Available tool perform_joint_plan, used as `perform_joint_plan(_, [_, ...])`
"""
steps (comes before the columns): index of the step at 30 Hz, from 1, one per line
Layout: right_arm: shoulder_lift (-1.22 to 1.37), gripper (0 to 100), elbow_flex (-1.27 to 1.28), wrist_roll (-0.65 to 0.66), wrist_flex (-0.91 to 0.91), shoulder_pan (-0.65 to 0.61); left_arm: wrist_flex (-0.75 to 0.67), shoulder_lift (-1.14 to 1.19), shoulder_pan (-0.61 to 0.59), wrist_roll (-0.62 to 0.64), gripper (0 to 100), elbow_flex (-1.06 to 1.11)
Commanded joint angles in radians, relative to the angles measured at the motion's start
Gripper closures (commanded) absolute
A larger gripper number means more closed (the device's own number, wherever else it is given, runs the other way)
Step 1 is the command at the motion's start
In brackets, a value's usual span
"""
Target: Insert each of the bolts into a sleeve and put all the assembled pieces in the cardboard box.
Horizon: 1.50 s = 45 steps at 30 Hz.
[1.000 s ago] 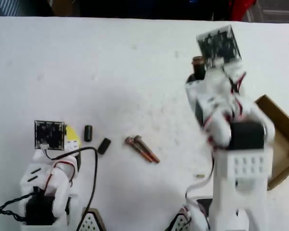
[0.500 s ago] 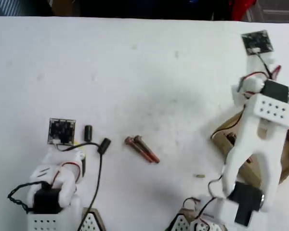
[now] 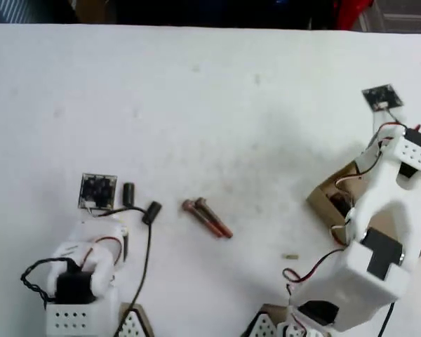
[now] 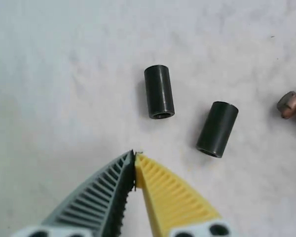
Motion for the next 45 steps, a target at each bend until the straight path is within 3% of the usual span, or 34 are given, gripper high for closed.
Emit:
perform_joint_plan(1, [0.018, 98.1, -0.052, 0.077, 0.041, 0.004, -0.026, -0.007, -0.008, -0.011, 98, -0.008])
perform_joint_plan(7, [0.07, 98.1, -0.052, 0.187, 0.142, -0.007, -0.034, -0.007, -0.008, -0.011, 98, 0.006])
perform_joint_plan(15, [0.148, 97.4, -0.054, 0.19, 0.143, -0.076, -0.028, -0.007, -0.008, -0.011, 98, 0.006])
perform_joint_plan(24, [0.148, 71.4, -0.054, 0.183, 0.145, -0.163, -0.028, -0.007, -0.008, -0.011, 98, 0.008])
perform_joint_plan(33, [0.013, 70.0, -0.094, 0.178, 0.271, -0.216, -0.028, -0.007, -0.01, -0.011, 98, 0.008])
perform_joint_plan(39, [-0.197, 70.0, -0.091, 0.055, 0.311, -0.248, -0.028, -0.007, -0.01, -0.011, 98, 0.011])
perform_joint_plan(45, [-0.394, 70.0, -0.091, -0.098, 0.412, -0.412, -0.028, -0.007, -0.01, -0.011, 98, 0.04])
